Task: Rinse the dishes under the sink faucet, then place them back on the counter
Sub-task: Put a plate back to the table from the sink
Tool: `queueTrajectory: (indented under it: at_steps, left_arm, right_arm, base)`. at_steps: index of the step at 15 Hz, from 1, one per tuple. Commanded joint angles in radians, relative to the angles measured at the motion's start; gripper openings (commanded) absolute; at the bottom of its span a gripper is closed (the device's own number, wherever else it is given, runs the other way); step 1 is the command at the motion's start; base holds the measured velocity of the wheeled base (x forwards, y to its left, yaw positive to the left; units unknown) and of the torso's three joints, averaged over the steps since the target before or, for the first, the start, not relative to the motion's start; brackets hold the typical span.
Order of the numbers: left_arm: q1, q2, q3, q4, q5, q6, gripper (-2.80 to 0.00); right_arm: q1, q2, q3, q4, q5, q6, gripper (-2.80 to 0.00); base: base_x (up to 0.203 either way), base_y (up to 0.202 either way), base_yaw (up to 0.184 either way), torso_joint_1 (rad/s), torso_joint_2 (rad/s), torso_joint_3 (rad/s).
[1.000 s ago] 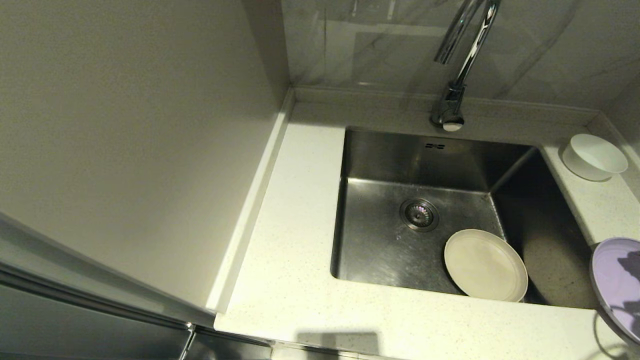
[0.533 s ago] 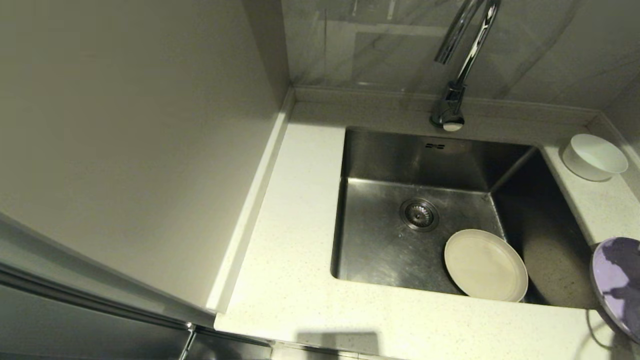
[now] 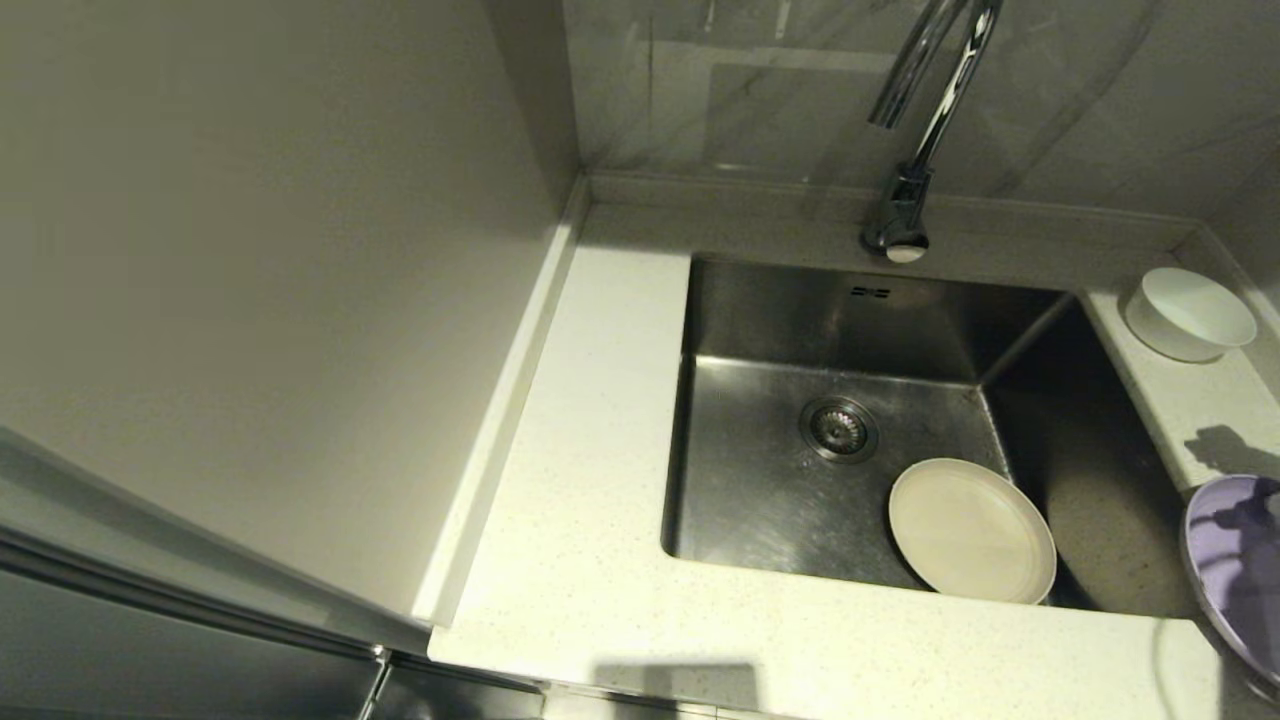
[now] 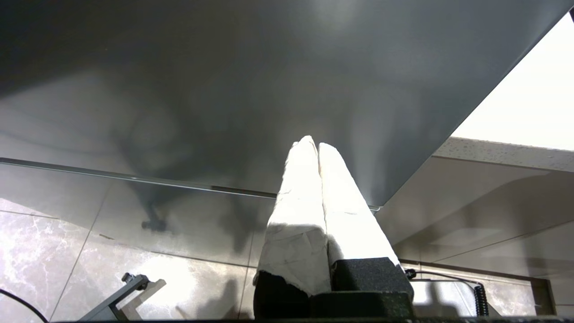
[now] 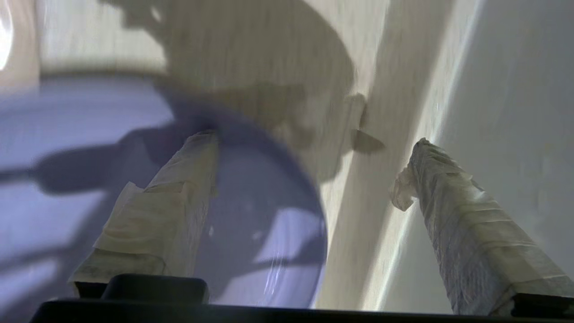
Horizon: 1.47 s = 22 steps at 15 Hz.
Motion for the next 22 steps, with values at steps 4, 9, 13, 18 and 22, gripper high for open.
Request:
queueTrajectory:
  at_steps: [4, 9, 13, 18, 22]
  left_arm:
    - [0.000, -0.002, 0.000, 0.000, 0.000, -0.001, -2.80]
    - [0.000, -0.002, 0.000, 0.000, 0.000, -0.001, -2.80]
    - [0.000, -0.002, 0.000, 0.000, 0.000, -0.001, -2.80]
    - [0.000, -0.002, 0.000, 0.000, 0.000, -0.001, -2.80]
    - [0.000, -0.002, 0.000, 0.000, 0.000, -0.001, -2.80]
  right_arm:
    - [0.023, 0.108, -0.134, -0.005, 0.016, -0.003, 0.00]
    - [0.077, 0.162, -0.273, -0.006, 0.029, 0.017, 0.00]
    - [0.100, 0.214, -0.387, -0.006, 0.028, 0.044, 0.00]
    - [0.100, 0.227, -0.454, -0.068, 0.026, 0.073, 0.00]
    - [0.097, 0.136, -0.380, -0.132, 0.026, 0.064, 0.00]
  base:
    - [0.000, 0.000, 0.000, 0.000, 0.00, 0.000]
    - [0.000, 0.000, 0.000, 0.000, 0.00, 0.000]
    - [0.000, 0.000, 0.000, 0.000, 0.00, 0.000]
    - [0.000, 0.000, 0.000, 0.000, 0.00, 0.000]
    - [0.000, 0.000, 0.000, 0.000, 0.00, 0.000]
